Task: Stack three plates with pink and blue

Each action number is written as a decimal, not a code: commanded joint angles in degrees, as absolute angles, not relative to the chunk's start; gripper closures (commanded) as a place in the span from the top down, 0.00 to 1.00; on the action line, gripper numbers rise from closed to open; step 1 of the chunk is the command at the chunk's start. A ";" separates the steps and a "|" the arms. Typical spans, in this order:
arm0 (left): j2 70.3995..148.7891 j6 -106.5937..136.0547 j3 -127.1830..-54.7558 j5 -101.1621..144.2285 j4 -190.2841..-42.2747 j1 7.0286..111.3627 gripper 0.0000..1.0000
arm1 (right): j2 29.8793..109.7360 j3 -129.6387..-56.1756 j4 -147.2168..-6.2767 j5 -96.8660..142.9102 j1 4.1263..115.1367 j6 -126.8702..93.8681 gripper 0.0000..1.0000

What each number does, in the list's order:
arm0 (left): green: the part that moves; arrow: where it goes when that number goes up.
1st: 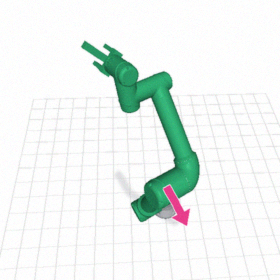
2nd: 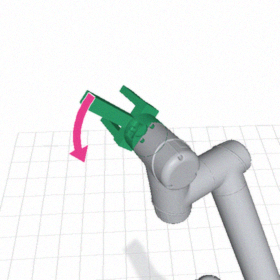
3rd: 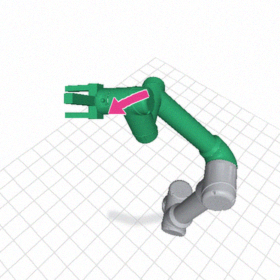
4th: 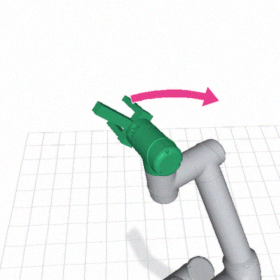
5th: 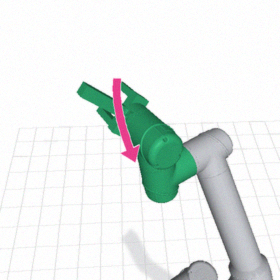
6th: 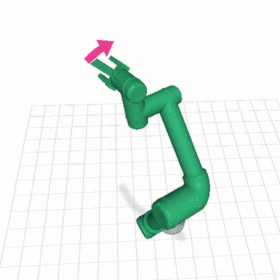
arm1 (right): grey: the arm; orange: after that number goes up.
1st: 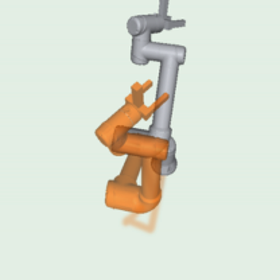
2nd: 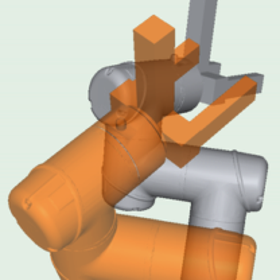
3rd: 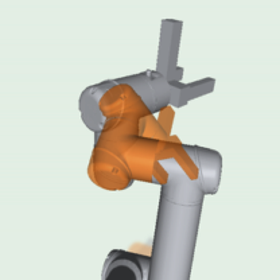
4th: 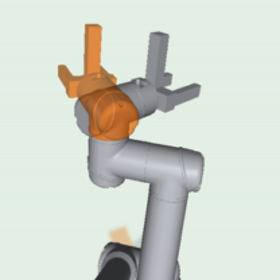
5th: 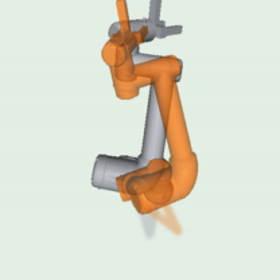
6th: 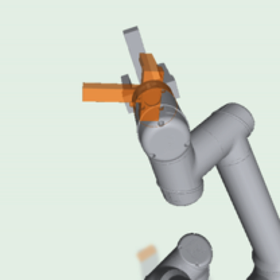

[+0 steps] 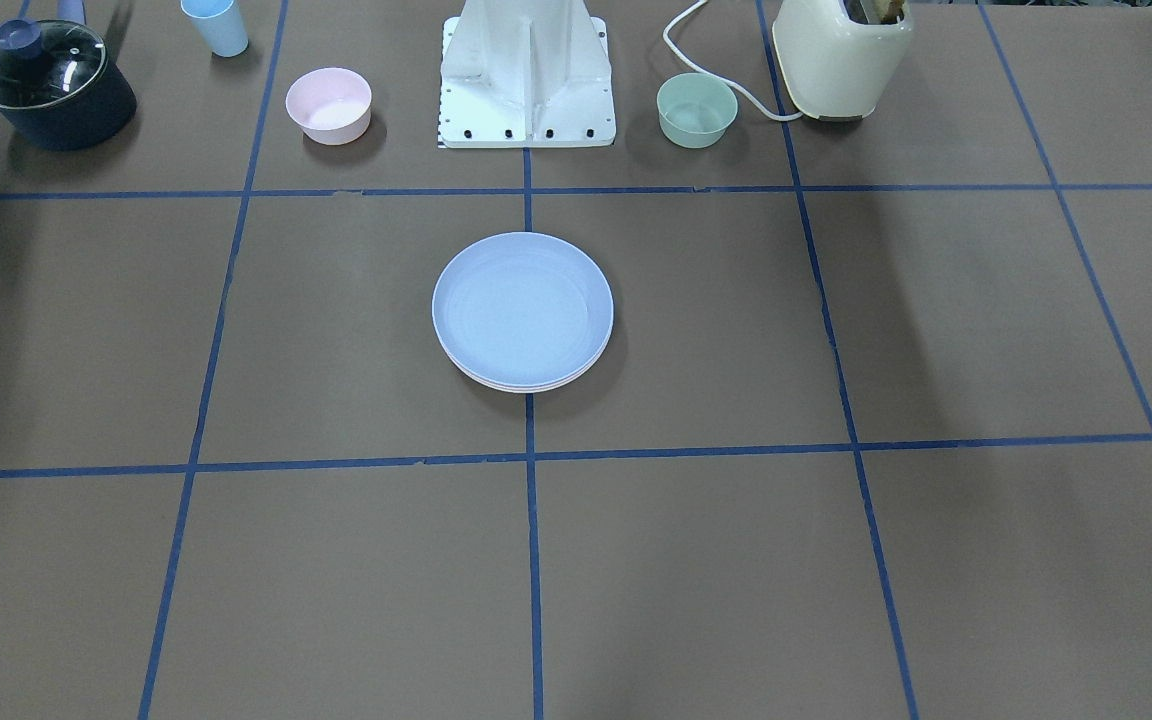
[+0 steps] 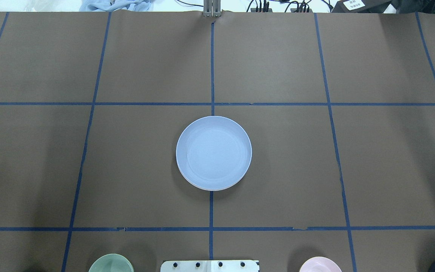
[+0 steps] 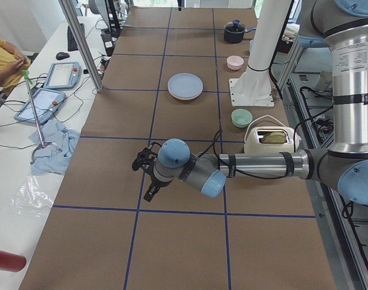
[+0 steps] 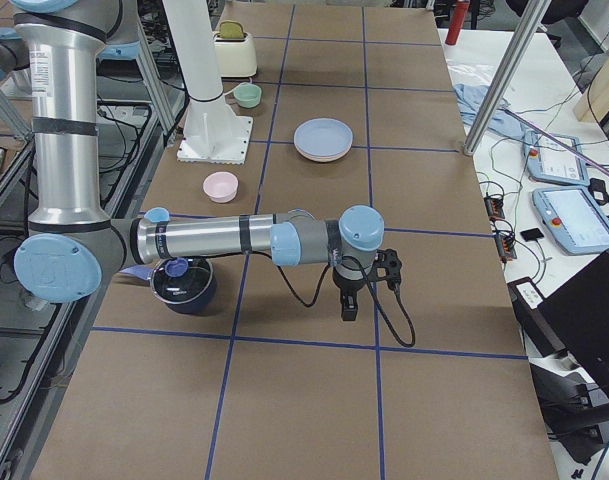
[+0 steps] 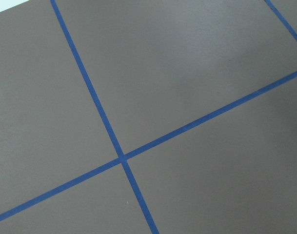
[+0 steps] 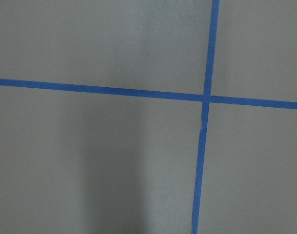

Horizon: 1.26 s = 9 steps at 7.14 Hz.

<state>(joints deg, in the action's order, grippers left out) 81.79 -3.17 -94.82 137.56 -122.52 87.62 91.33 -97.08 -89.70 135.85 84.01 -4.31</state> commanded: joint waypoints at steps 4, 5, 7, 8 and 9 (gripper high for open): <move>81.65 -3.25 -95.36 137.55 -122.70 87.71 0.99 | 91.93 -97.30 -89.30 135.88 83.94 -4.92 1.00; 81.56 -3.25 -95.36 137.55 -122.78 87.71 0.99 | 92.11 -97.29 -89.30 135.79 84.02 -4.92 1.00; 81.56 -3.25 -95.36 137.55 -122.87 87.71 0.99 | 92.28 -97.29 -89.30 135.79 84.02 -4.83 1.00; 81.56 -3.25 -95.19 137.55 -122.87 87.71 0.99 | 92.29 -97.29 -89.30 135.79 84.02 -4.92 1.00; 81.56 -3.25 -95.19 137.46 -122.87 87.71 0.99 | 92.29 -97.29 -89.30 135.79 84.02 -4.92 1.00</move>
<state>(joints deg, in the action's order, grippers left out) 81.57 -3.25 -95.25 137.54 -122.86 87.71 92.25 -97.30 -89.30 135.79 84.02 -4.90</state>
